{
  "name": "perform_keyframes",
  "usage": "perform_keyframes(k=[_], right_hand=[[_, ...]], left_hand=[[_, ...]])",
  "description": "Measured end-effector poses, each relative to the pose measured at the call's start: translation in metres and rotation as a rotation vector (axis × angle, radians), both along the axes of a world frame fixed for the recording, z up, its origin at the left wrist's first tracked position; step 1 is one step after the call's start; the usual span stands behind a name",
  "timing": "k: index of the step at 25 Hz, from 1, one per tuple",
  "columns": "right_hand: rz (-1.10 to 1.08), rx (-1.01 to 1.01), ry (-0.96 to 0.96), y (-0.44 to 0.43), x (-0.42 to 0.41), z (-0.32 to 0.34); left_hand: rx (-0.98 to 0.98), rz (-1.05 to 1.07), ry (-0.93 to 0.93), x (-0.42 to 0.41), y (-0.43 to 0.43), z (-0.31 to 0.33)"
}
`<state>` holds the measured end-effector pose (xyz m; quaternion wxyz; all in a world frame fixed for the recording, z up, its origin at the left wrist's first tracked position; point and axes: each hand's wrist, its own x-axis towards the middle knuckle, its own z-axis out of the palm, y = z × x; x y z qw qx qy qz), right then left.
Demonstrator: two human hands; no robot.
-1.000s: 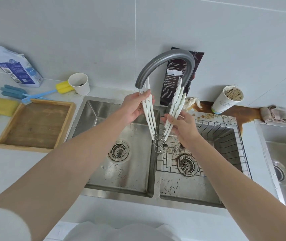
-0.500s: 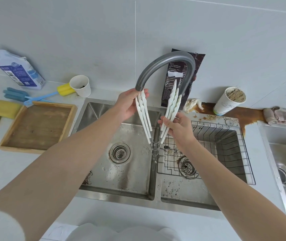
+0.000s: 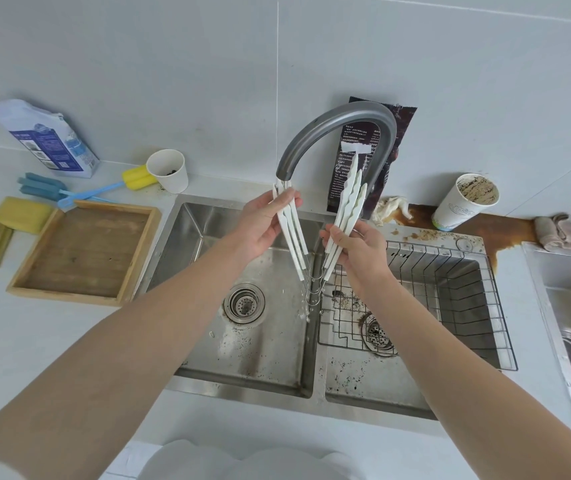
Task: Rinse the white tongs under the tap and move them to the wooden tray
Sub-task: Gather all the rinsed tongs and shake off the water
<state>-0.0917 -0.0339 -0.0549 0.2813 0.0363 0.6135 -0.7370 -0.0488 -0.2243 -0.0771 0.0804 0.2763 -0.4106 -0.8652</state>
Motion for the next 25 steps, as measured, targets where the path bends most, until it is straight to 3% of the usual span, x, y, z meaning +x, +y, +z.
perform_keyframes(k=[9, 19, 25], right_hand=[[-0.100, -0.043, 0.033, -0.017, -0.015, 0.008], [-0.149, -0.061, 0.101, -0.036, -0.010, 0.013], [-0.127, -0.057, 0.117, -0.043, -0.010, 0.017]], left_hand=[[-0.042, -0.178, -0.045, 0.018, 0.023, -0.008], [-0.144, -0.178, -0.025, 0.021, 0.010, -0.002], [-0.087, -0.144, 0.012, 0.014, -0.002, 0.016]])
